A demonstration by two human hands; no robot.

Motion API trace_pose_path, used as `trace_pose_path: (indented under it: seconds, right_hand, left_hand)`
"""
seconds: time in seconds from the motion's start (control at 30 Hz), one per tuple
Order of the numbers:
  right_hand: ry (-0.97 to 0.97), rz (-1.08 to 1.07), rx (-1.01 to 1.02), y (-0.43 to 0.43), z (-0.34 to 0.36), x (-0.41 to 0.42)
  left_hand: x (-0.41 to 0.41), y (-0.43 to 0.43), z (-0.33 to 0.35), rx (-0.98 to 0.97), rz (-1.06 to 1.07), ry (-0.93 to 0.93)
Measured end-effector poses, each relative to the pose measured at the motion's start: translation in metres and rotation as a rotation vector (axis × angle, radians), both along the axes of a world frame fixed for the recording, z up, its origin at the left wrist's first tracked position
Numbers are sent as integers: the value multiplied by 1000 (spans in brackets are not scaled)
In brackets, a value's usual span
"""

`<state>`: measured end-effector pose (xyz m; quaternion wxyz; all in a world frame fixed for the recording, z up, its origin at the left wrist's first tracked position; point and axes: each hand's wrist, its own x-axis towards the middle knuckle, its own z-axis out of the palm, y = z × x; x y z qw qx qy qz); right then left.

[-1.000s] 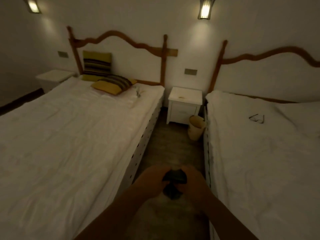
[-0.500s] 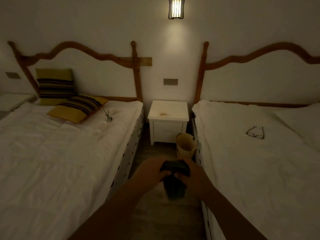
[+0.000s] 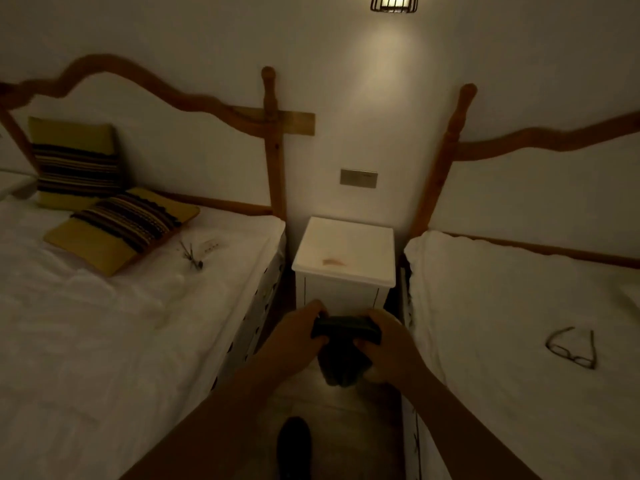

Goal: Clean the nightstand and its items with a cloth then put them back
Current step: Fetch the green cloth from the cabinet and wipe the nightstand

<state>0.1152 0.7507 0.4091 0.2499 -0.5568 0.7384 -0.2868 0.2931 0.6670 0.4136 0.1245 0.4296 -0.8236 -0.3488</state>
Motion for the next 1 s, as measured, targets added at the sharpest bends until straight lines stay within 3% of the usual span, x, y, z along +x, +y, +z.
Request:
trace_pose_path:
  seconds: [0.13, 0.47, 0.8, 1.0]
  right_hand:
    - [87, -91, 123, -88, -24, -33]
    - [-138, -288, 188, -240, -87, -119]
    - [-154, -336, 244, -375, -270, -239]
    - [-108, -391, 259, -438, -372, -292]
  left_hand:
    - [-37, -95, -27, 69, -42, 34]
    - [-138, -265, -76, 241, -24, -3]
    - [-261, -385, -249, 382, 102, -176]
    - [-315, -430, -357, 438, 115, -145]
